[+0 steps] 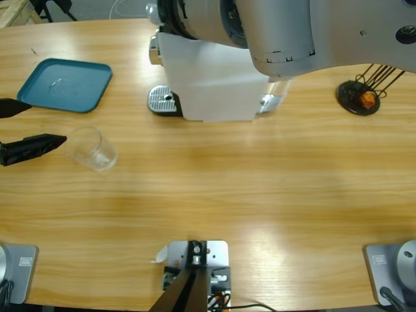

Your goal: Pour coffee

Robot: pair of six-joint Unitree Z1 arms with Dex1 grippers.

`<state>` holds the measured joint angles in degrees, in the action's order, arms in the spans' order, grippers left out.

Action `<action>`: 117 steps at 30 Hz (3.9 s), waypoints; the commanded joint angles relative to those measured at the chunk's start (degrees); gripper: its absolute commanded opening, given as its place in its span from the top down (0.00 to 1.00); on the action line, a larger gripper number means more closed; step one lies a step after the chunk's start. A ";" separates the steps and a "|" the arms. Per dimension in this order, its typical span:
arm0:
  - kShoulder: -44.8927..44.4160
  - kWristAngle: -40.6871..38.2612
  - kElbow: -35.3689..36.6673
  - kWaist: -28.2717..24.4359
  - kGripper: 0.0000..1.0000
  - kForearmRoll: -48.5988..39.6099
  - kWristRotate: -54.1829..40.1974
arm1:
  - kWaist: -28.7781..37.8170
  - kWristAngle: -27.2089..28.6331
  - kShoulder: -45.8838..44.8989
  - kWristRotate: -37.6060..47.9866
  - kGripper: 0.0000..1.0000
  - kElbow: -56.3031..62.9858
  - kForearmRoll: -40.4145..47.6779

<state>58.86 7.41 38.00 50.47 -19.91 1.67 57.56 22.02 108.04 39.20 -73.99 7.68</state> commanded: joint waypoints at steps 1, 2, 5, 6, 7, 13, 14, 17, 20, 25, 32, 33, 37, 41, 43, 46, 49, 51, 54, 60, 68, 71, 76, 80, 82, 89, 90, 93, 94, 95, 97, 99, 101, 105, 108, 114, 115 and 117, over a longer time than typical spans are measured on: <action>-0.76 0.50 -1.81 -0.11 0.00 -0.59 0.79 | -0.76 -2.14 12.98 0.08 1.00 5.69 -5.65; -0.78 0.50 -1.79 -0.11 0.00 -0.57 0.79 | -1.01 -2.07 12.86 0.07 1.00 5.69 -5.82; -0.85 0.50 -1.16 -0.11 0.00 -0.57 0.79 | -1.13 -2.21 9.78 -2.61 1.00 6.19 -4.33; -0.85 0.50 -0.93 -0.13 0.00 -0.57 0.79 | -1.13 -3.37 7.76 -5.12 0.99 6.24 -3.43; -0.85 0.54 -0.77 -0.11 0.00 -0.50 0.79 | -1.13 -4.62 5.20 -5.93 0.42 5.68 -4.98; -0.83 4.19 -0.65 -0.11 0.00 -1.08 2.94 | -5.07 -25.09 -13.07 -23.12 0.00 2.53 -9.64; -0.95 5.27 -0.49 -0.13 0.00 -1.34 3.84 | -5.16 -25.89 -14.93 -24.54 0.00 1.62 -11.69; -1.13 6.00 -0.33 -0.11 0.00 -1.45 7.09 | -5.18 -27.54 -19.62 -27.55 0.00 1.69 -16.54; -2.22 6.22 -0.59 0.08 0.00 -2.03 10.41 | -5.18 -27.56 -23.14 -29.04 0.00 6.59 -19.58; -2.66 6.74 -1.42 2.74 0.00 -5.93 23.36 | -5.18 -28.93 -27.71 -29.90 0.00 16.66 -20.87; 4.02 14.67 -4.41 16.31 0.00 -5.84 35.46 | -5.18 -28.91 -29.64 -29.06 0.00 21.41 -20.71; 5.60 16.97 -4.51 18.43 0.00 -5.75 36.32 | -5.18 -28.96 -29.24 -28.74 0.00 21.81 -20.52; 8.33 24.55 -5.69 22.21 0.00 -5.44 41.49 | -5.18 -28.98 -28.45 -28.04 0.00 23.31 -20.02; 11.60 27.03 -8.28 22.21 0.00 -1.24 42.75 | -5.18 -29.07 -28.84 -27.57 0.00 25.35 -19.99; 14.48 26.47 -10.61 22.57 0.00 3.84 44.41 | -5.18 -29.10 -29.13 -27.27 0.00 26.02 -19.99; 16.03 26.54 -14.96 25.10 0.00 14.78 44.97 | -5.18 -28.84 -29.36 -26.99 0.00 25.96 -20.08; 15.85 26.76 -17.57 25.20 0.00 19.61 44.41 | -5.18 -28.79 -28.20 -26.93 0.00 25.70 -19.76; 16.47 26.73 -18.56 25.20 0.00 20.37 44.30 | -5.18 -28.79 -27.01 -26.58 0.00 25.65 -19.20; 19.44 26.73 -19.35 25.20 0.00 21.28 44.55 | -5.18 -28.87 -25.69 -26.02 0.00 25.73 -18.44; 28.47 29.40 -20.84 25.20 0.01 31.09 46.22 | -5.42 -28.91 -24.67 -25.63 0.00 25.73 -18.49; 27.12 33.60 -20.83 25.10 0.15 31.46 45.50 | -5.61 -29.14 -23.84 -24.96 0.00 26.53 -18.49; 28.93 32.30 -21.04 25.10 0.33 31.44 45.93 | -6.02 -28.96 -23.79 -24.96 0.00 26.17 -18.49; 25.62 30.93 -20.51 24.20 1.00 31.42 41.24 | -7.69 -29.07 -23.72 -24.89 0.00 26.00 -18.49; 16.68 24.44 -20.39 19.07 1.00 31.46 28.06 | -7.90 -28.96 -25.94 -28.74 0.00 24.36 -21.61; 12.00 16.18 -20.02 14.73 1.00 31.51 15.07 | -7.90 -28.96 -27.62 -30.96 0.00 22.96 -24.35; 5.78 -24.14 -17.26 -11.69 1.00 31.53 -21.67 | -7.90 -28.70 -29.54 -30.92 0.00 22.92 -24.95; 7.38 -29.01 -16.80 -15.46 1.00 31.67 -25.75 | -7.90 -28.66 -29.71 -30.84 0.00 22.92 -25.09; 13.76 -38.54 -13.94 -23.58 1.00 31.69 -33.66 | -8.06 -28.43 -30.65 -30.77 0.00 22.87 -26.63; 16.98 -40.89 -11.98 -25.55 1.00 31.69 -36.12 | -8.34 -28.43 -31.03 -30.77 0.00 22.83 -27.16; 19.93 -42.35 -10.44 -26.83 1.00 31.71 -37.97 | -8.71 -28.43 -31.42 -30.78 0.00 22.83 -27.90; 27.33 -46.99 -7.12 -30.19 1.00 32.67 -41.20 | -9.39 -28.43 -31.89 -30.84 0.00 22.83 -28.87; 33.59 -50.74 -4.69 -32.12 1.00 35.29 -42.50 | -10.36 -28.47 -32.67 -31.06 0.00 22.50 -30.41; 38.56 -51.97 -1.98 -32.98 1.00 37.26 -43.38 | -11.57 -28.43 -33.55 -31.64 0.00 21.76 -31.92; 43.75 -52.23 2.41 -32.56 1.00 37.95 -43.96 | -12.89 -28.43 -33.20 -32.08 0.00 20.34 -32.82; 46.74 -52.23 3.36 -31.80 1.00 39.16 -44.35 | -12.91 -28.56 -31.54 -32.08 0.00 19.05 -32.82; 51.45 -52.27 5.33 -29.52 1.00 42.01 -43.73 | -12.91 -28.61 -29.80 -32.08 0.00 17.74 -32.82; 51.85 -52.28 6.03 -28.97 1.00 42.08 -43.68 | -12.91 -28.63 -29.66 -32.08 0.00 17.74 -32.82; 52.68 -52.27 7.54 -28.31 1.00 42.15 -42.89 | -12.91 -28.70 -29.42 -32.08 0.00 17.74 -32.82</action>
<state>106.37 -43.66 41.76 19.63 20.44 -42.35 45.49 -5.92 76.42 7.90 -56.44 -24.46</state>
